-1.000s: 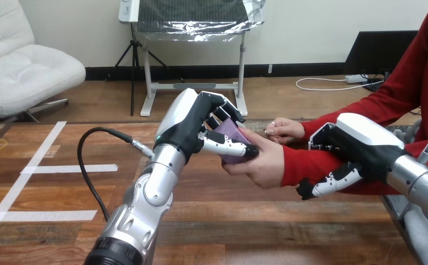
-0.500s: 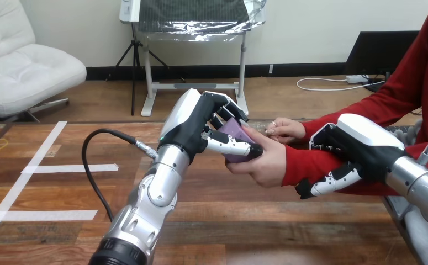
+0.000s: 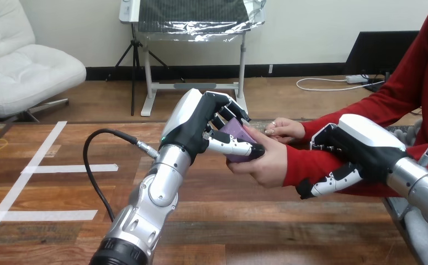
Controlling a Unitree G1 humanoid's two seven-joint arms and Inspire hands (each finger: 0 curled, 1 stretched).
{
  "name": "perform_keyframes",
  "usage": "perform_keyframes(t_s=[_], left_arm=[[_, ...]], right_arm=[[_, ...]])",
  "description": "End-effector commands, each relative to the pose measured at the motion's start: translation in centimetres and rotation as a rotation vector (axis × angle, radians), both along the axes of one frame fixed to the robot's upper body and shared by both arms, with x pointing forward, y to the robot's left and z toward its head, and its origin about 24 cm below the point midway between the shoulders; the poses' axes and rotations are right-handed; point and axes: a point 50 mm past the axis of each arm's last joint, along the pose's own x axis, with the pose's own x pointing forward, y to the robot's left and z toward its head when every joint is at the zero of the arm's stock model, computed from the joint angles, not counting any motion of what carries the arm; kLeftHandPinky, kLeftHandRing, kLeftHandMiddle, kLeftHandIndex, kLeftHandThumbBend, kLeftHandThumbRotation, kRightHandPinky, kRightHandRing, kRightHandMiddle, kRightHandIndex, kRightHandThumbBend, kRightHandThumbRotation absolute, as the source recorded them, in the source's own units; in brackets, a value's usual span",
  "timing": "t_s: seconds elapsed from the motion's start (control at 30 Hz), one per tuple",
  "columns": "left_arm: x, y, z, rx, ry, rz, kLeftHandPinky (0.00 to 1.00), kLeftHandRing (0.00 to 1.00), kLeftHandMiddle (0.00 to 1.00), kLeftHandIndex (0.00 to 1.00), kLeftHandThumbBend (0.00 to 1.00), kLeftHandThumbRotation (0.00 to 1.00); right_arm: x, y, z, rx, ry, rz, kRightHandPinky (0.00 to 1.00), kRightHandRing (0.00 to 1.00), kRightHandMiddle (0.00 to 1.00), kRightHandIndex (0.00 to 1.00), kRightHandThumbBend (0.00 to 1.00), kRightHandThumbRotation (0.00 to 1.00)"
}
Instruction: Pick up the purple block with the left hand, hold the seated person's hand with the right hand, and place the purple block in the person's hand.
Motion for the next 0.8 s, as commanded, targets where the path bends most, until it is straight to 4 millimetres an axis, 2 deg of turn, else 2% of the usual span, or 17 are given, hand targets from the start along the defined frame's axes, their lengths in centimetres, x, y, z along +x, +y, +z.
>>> perform_keyframes(t_s=[0.0, 0.23, 0.43, 0.5, 0.57, 0.6, 0.77], left_arm=[[0.2, -3.5, 2.7, -0.056, -0.073, -0.129, 0.22, 0.26, 0.34, 0.43, 0.82, 0.00], [0.2, -3.3, 2.7, -0.102, -0.008, -0.140, 0.25, 0.31, 0.37, 0.43, 0.81, 0.00], [0.1, -3.0, 2.8, -0.110, 0.035, -0.159, 0.34, 0.41, 0.46, 0.48, 0.82, 0.03], [0.1, -2.9, 2.9, -0.112, 0.043, -0.163, 0.40, 0.48, 0.53, 0.53, 0.82, 0.13], [0.0, -2.7, 2.9, -0.109, 0.041, -0.167, 0.41, 0.50, 0.55, 0.55, 0.82, 0.15], [0.0, -2.7, 2.9, -0.108, 0.040, -0.168, 0.45, 0.53, 0.58, 0.57, 0.82, 0.23], [-0.2, -2.3, 3.1, -0.105, 0.029, -0.168, 0.51, 0.60, 0.65, 0.63, 0.82, 0.40]], right_arm=[[0.9, 3.4, 2.1, 0.096, -0.109, 0.113, 0.20, 0.22, 0.28, 0.29, 0.85, 0.26], [0.8, 3.2, 2.0, 0.109, -0.104, 0.115, 0.20, 0.22, 0.28, 0.29, 0.85, 0.24], [0.7, 2.9, 1.9, 0.116, -0.078, 0.109, 0.22, 0.24, 0.29, 0.30, 0.86, 0.25], [0.7, 2.9, 1.9, 0.120, -0.069, 0.108, 0.25, 0.28, 0.32, 0.32, 0.87, 0.28], [0.7, 2.8, 1.9, 0.119, -0.062, 0.108, 0.25, 0.28, 0.33, 0.33, 0.87, 0.28], [0.6, 2.7, 1.9, 0.119, -0.061, 0.109, 0.27, 0.30, 0.35, 0.35, 0.88, 0.30], [0.6, 2.5, 1.9, 0.109, -0.037, 0.103, 0.31, 0.35, 0.40, 0.42, 0.89, 0.33]])
